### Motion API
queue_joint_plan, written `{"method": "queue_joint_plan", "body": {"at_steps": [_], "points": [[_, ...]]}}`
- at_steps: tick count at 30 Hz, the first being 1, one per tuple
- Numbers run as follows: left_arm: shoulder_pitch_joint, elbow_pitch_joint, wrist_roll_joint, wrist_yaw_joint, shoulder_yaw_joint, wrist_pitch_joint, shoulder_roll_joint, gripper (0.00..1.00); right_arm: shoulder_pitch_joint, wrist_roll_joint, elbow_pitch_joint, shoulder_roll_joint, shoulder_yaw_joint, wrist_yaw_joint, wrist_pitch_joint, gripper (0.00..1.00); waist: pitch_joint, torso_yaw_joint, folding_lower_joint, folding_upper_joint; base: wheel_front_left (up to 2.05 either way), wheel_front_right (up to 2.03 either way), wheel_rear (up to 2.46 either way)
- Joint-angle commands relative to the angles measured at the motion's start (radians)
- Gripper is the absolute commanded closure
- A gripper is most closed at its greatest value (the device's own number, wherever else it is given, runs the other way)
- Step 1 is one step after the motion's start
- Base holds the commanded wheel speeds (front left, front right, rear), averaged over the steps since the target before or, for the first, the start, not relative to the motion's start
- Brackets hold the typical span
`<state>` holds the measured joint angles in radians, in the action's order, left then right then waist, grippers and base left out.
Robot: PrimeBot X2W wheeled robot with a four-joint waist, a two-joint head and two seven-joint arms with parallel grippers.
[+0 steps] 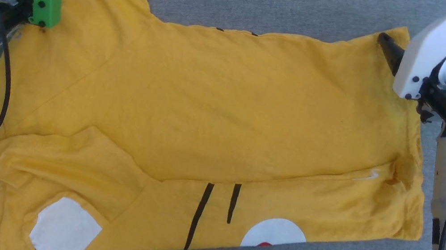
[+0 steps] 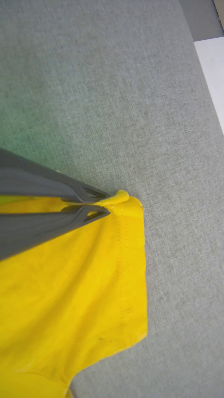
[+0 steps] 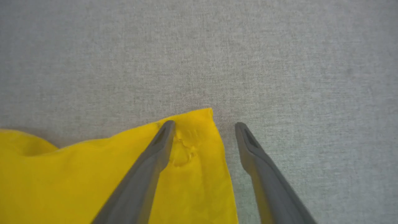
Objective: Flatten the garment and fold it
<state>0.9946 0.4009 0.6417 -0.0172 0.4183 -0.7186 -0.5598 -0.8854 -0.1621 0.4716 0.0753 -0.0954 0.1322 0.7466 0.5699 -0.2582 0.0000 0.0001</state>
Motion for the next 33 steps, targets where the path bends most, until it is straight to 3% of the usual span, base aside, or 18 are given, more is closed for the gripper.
{"method": "queue_joint_plan", "body": {"at_steps": [1,2,3,4,6,10,14,22,28,33], "points": [[0.013,0.003,-0.011,-0.009,0.007,0.008,0.004,1.0,-0.027,0.023,0.028,-0.006,-0.003,-0.002,0.045,0.19,0.007,0.012,0.0,-0.0001,0.0,0.0,0.0],[0.015,0.002,-0.012,-0.011,0.008,0.012,0.005,1.0,-0.038,0.036,0.044,-0.006,-0.008,-0.002,0.075,0.51,0.008,0.014,0.0,-0.0001,0.0,0.0,0.0],[0.017,0.002,-0.012,-0.015,0.01,0.018,0.006,1.0,-0.049,0.053,0.061,-0.007,-0.012,-0.002,0.113,0.67,0.008,0.017,0.0,-0.0001,0.0,0.0,0.0],[0.019,0.001,-0.013,-0.018,0.011,0.025,0.007,1.0,-0.056,0.067,0.069,-0.008,-0.017,-0.002,0.138,0.75,0.009,0.018,0.0,-0.0001,0.0,0.0,0.0],[0.024,-0.003,-0.014,-0.026,0.012,0.045,0.01,1.0,-0.07,0.095,0.07,-0.009,-0.021,-0.002,0.16,1.0,0.01,0.023,0.0,-0.0001,0.0,0.0,0.0],[0.028,-0.016,-0.035,-0.05,0.02,0.131,0.013,1.0,-0.07,0.112,0.04,-0.012,-0.022,-0.002,0.104,1.0,0.0,0.036,0.0,-0.0001,0.0,0.0,0.0],[-0.006,-0.041,-0.077,-0.061,0.012,0.322,0.007,1.0,-0.016,0.089,0.0,-0.007,0.014,-0.002,-0.025,1.0,-0.041,0.048,0.0,-0.0001,0.0,0.0,0.0],[-0.302,-0.168,-0.066,-0.012,-0.037,0.673,0.041,1.0,0.227,-0.053,-0.132,0.047,0.09,-0.002,-0.318,1.0,-0.208,0.085,0.0,-0.0001,0.0,0.0,0.0],[-0.574,-0.302,-0.033,0.044,-0.057,0.782,0.049,1.0,0.428,-0.126,-0.248,0.108,0.123,-0.002,-0.444,1.0,-0.323,0.119,0.0,-0.0001,0.0,0.0,0.0],[-0.758,-0.39,0.013,0.057,-0.054,0.814,0.055,1.0,0.569,-0.143,-0.304,0.156,0.105,-0.002,-0.499,1.0,-0.388,0.156,0.0,-0.0001,0.0,0.0,0.0]]}}
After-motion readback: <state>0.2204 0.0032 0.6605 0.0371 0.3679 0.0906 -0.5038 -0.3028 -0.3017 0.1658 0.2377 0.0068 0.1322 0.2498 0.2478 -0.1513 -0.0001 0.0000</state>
